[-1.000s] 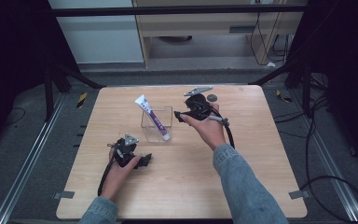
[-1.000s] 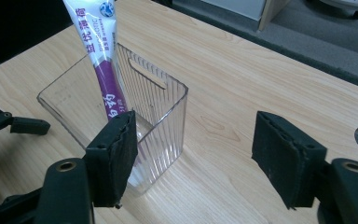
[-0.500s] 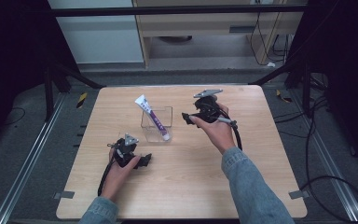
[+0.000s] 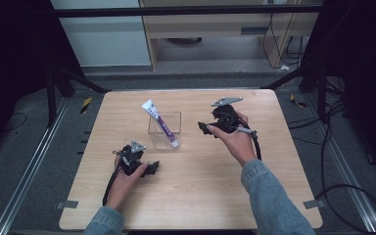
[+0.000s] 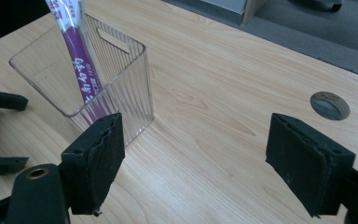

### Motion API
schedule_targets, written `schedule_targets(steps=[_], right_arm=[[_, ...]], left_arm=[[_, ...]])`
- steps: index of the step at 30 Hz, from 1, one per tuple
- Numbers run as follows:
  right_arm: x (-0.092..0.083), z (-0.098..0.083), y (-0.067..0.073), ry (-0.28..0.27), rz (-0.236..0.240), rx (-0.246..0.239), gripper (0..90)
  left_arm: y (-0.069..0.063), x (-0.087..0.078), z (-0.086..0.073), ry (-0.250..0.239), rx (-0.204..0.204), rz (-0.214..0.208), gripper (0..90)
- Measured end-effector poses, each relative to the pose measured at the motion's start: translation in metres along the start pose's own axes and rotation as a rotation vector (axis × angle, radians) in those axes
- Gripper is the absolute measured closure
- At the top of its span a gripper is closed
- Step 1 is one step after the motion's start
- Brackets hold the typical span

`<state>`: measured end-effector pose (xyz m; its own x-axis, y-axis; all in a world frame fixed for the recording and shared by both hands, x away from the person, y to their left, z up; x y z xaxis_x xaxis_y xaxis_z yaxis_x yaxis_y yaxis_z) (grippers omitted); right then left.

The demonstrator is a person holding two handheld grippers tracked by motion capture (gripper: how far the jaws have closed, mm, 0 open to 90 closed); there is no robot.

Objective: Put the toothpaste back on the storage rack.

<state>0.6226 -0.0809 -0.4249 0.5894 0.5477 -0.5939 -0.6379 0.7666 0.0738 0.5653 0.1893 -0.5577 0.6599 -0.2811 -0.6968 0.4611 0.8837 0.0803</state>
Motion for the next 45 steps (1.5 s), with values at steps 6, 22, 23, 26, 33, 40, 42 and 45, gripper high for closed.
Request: schedule_targets(steps=[6, 22, 23, 26, 33, 40, 42, 45], right_arm=[[-0.009, -0.013, -0.006, -0.002, -0.004, 0.015, 18.5], [-0.023, -0.041, -0.025, 0.001, -0.040, 0.051, 13.6], [-0.024, -0.043, -0.027, 0.001, -0.042, 0.056, 13.3], [-0.027, -0.049, -0.030, 0.007, -0.042, 0.068, 13.3], [-0.029, -0.068, -0.034, 0.031, -0.046, 0.066, 12.9], [-0.030, -0.088, -0.041, 0.093, -0.068, 0.065, 13.6], [-0.030, -0.094, -0.044, 0.110, -0.089, 0.060, 15.7], [-0.030, -0.101, -0.048, 0.122, -0.103, 0.056, 15.2]], left_arm=[[0.000, 0.000, 0.000, 0.000, -0.002, 0.004, 0.0], [0.000, 0.000, 0.000, 0.000, -0.002, 0.003, 0.0], [0.000, 0.000, 0.000, 0.000, -0.003, 0.003, 0.0], [0.000, 0.000, 0.000, 0.000, -0.002, 0.003, 0.0], [0.000, 0.000, 0.000, 0.001, -0.001, 0.005, 0.0], [0.000, 0.000, 0.000, 0.001, -0.002, 0.006, 0.0], [0.000, 0.000, 0.000, 0.001, -0.002, 0.007, 0.0], [0.000, 0.000, 0.000, 0.001, -0.002, 0.007, 0.0]])
Point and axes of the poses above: each handheld gripper's, and its own axes: x roughly forward along the jaws, z roughly out of its top, y roughly to its left, the point moved 7 cm from there along x, roughly forward along the jaws, and after that the axes turned 5 degrees about z, right-handed, at the moved point
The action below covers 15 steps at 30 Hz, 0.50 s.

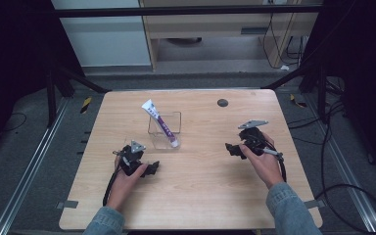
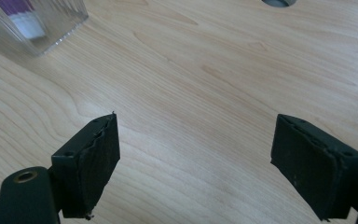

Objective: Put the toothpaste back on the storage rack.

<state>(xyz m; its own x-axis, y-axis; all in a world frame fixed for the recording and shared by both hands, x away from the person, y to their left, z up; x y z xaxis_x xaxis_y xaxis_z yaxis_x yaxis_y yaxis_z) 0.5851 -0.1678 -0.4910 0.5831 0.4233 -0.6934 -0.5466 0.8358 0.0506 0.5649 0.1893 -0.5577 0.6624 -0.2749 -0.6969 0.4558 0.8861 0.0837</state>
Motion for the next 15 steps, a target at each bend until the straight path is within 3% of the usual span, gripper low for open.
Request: schedule_targets(steps=[5, 8, 15], right_arm=[[0.003, -0.012, -0.007, 0.033, -0.004, 0.018, 14.8], [0.004, -0.018, -0.009, 0.028, 0.016, 0.035, 14.7], [0.005, -0.034, -0.019, 0.022, 0.009, 0.041, 14.7]], left_arm=[[0.000, 0.000, 0.000, 0.000, 0.000, 0.000, 0.0], [0.000, 0.000, 0.000, 0.000, 0.000, 0.000, 0.0], [0.000, 0.000, 0.000, 0.000, 0.000, 0.000, 0.0]])
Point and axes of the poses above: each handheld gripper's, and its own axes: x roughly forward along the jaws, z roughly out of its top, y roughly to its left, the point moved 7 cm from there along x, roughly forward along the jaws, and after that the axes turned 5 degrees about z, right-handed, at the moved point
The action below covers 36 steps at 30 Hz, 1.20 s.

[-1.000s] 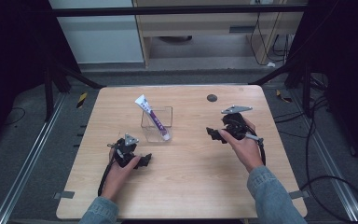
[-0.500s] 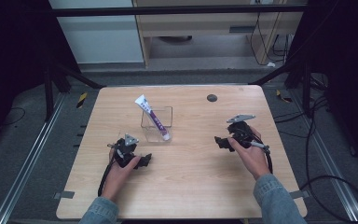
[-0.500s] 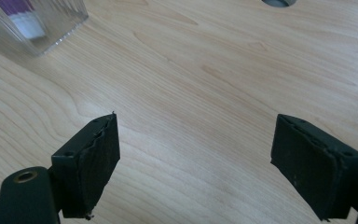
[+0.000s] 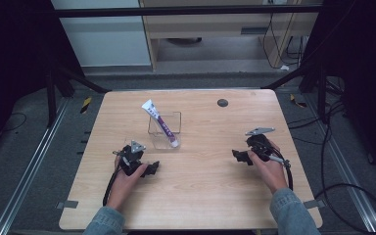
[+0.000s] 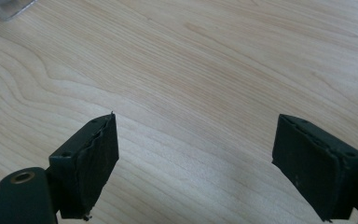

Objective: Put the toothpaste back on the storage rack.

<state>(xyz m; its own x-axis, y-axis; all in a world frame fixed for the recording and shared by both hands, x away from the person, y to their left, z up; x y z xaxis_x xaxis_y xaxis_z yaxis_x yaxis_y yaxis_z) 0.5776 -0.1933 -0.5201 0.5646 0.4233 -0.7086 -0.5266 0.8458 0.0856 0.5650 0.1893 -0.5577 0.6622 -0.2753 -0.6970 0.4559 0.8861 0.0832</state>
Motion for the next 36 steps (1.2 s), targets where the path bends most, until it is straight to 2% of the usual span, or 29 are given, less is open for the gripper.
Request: schedule_targets(steps=[8, 9, 14, 15, 21, 25, 36], right_arm=[[0.002, -0.016, -0.011, -0.027, -0.024, 0.013, 15.0], [0.003, -0.019, -0.015, -0.040, -0.032, 0.024, 16.5], [0.006, -0.028, -0.022, -0.034, -0.044, 0.042, 16.5], [0.007, -0.031, -0.026, -0.039, -0.041, 0.067, 16.1], [0.008, -0.035, -0.035, -0.065, -0.053, 0.103, 16.1], [0.009, -0.035, -0.039, -0.076, -0.067, 0.111, 15.2], [0.011, -0.036, -0.041, -0.089, -0.100, 0.090, 13.5]], left_arm=[[0.000, 0.000, 0.000, 0.000, 0.000, 0.000, 0.0], [0.000, 0.000, 0.000, 0.000, 0.000, 0.000, 0.0], [0.000, 0.000, 0.000, 0.000, 0.000, 0.000, 0.0], [0.000, 0.000, 0.000, 0.000, 0.000, 0.000, 0.0], [0.000, 0.000, 0.000, 0.000, 0.000, 0.000, 0.0], [0.000, 0.000, 0.000, 0.000, 0.000, 0.000, 0.0], [0.000, 0.000, 0.000, 0.000, 0.000, 0.000, 0.0]])
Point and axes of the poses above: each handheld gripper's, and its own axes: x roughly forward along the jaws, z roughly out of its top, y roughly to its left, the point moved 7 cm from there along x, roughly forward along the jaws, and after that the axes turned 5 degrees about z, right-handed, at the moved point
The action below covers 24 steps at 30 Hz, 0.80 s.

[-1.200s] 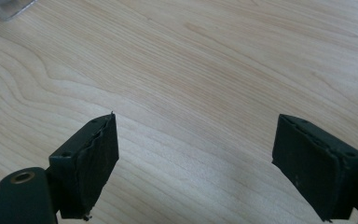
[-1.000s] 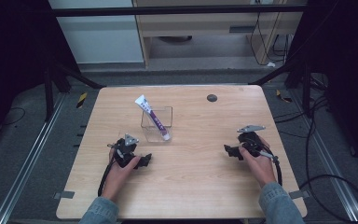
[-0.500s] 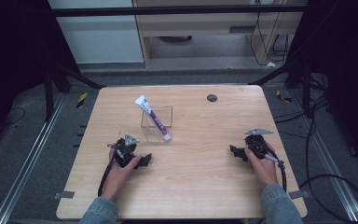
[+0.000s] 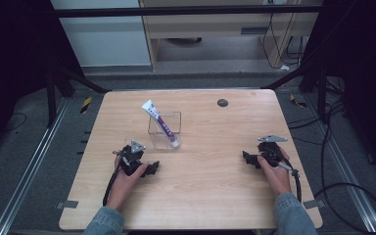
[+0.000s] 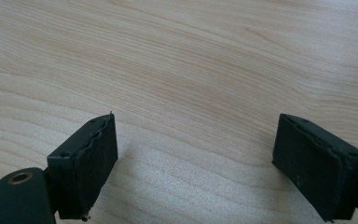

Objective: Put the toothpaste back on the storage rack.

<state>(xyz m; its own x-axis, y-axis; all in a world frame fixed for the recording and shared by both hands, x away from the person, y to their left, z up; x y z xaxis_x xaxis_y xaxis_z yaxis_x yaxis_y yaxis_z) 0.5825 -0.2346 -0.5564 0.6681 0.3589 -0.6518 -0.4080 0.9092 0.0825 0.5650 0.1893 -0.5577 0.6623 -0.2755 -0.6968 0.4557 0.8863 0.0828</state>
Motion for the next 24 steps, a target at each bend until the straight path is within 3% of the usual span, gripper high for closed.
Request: schedule_targets(steps=[9, 12, 14, 17, 19, 24], right_arm=[[0.0021, -0.0005, 0.0038, 0.021, -0.007, -0.036, 11.3], [0.0021, -0.0012, 0.0083, 0.024, 0.028, -0.065, 11.3], [0.0017, -0.0016, 0.0084, 0.025, 0.027, -0.066, 10.4], [0.0017, -0.0046, 0.0068, 0.050, -0.003, -0.028, 0.4], [0.0028, -0.0035, 0.0069, 0.044, -0.045, 0.011, 0.3], [0.0036, -0.0030, 0.0072, 0.041, -0.059, 0.021, 0.3]], left_arm=[[-0.0001, 0.0000, 0.0000, 0.000, 0.000, 0.000, 0.0], [-0.0001, 0.0000, 0.0000, 0.000, -0.001, 0.000, 0.0], [0.0000, 0.0000, 0.0000, 0.000, 0.000, 0.000, 0.0], [0.0000, 0.0000, 0.0000, 0.000, 0.000, 0.000, 0.0], [-0.0001, 0.0000, 0.0000, 0.000, 0.000, 0.000, 0.0], [-0.0002, 0.0004, 0.0004, 0.001, -0.001, -0.001, 0.0]])
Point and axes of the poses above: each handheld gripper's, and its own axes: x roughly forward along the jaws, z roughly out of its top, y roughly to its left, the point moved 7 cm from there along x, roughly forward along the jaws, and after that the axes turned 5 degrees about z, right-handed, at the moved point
